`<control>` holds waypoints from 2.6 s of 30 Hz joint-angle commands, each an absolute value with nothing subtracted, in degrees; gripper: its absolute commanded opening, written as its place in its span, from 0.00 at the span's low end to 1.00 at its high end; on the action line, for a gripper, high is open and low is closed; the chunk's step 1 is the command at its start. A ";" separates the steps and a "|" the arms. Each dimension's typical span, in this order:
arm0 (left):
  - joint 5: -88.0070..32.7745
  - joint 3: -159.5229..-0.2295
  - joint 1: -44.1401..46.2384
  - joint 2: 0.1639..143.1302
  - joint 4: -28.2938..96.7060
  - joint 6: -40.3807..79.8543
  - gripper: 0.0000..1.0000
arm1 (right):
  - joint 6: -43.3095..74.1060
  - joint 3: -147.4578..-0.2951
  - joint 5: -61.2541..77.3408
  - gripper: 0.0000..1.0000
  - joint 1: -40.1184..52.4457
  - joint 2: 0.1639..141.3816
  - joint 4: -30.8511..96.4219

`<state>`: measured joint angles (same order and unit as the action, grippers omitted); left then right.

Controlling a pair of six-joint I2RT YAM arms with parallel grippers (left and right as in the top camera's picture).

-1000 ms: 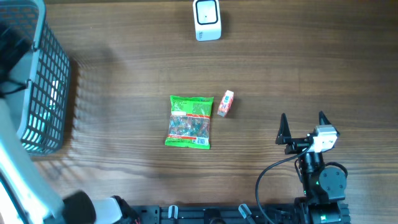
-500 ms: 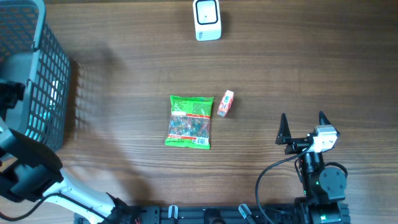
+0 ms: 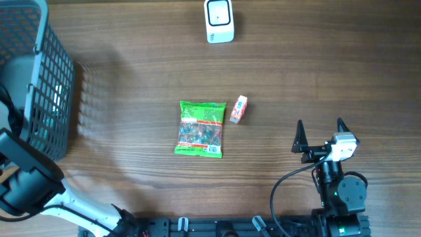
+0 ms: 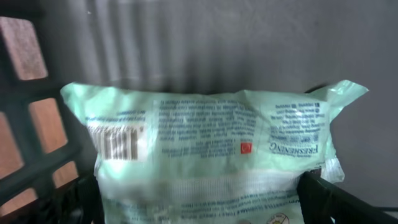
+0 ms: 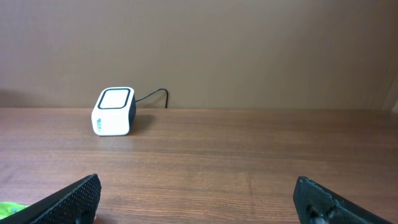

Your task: Scan the item barcode

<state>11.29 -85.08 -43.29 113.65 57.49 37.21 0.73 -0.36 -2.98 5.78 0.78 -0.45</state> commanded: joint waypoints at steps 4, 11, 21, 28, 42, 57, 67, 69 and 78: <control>8.75 -81.87 -43.68 113.91 52.21 37.71 0.96 | 0.16 -0.30 -3.09 1.00 5.69 0.43 -0.73; 6.37 -83.22 -43.64 112.92 50.35 34.74 0.91 | 0.16 -0.30 -3.09 1.00 5.69 0.43 -0.73; -1.48 -86.11 -43.68 111.81 50.35 29.98 1.00 | 0.16 -0.30 -3.09 1.00 5.69 0.43 -0.73; 0.73 -86.24 -43.62 109.54 50.39 30.46 1.00 | 0.14 -0.30 -3.09 1.00 5.69 0.43 -0.75; 1.10 -79.05 -43.62 114.26 42.41 30.48 1.00 | 0.14 -0.30 -3.09 1.00 5.69 0.43 -0.75; 2.76 -95.48 -43.68 103.77 51.94 30.24 0.52 | 0.14 -0.30 -3.09 1.00 5.69 0.43 -0.75; 4.84 -110.26 -41.06 83.99 59.68 33.91 0.65 | 0.16 -0.30 -3.09 1.00 5.69 0.43 -0.73; 5.19 -110.21 -40.32 83.99 61.32 33.87 0.72 | 0.16 -0.30 -3.07 1.00 5.69 0.43 -0.73; 7.38 -109.38 -40.38 99.88 69.06 48.01 1.00 | 0.16 -0.30 -3.09 1.00 5.69 0.43 -0.73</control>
<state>6.35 -109.91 -40.53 94.67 67.64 36.99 0.73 -0.36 -2.98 5.78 0.78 -0.45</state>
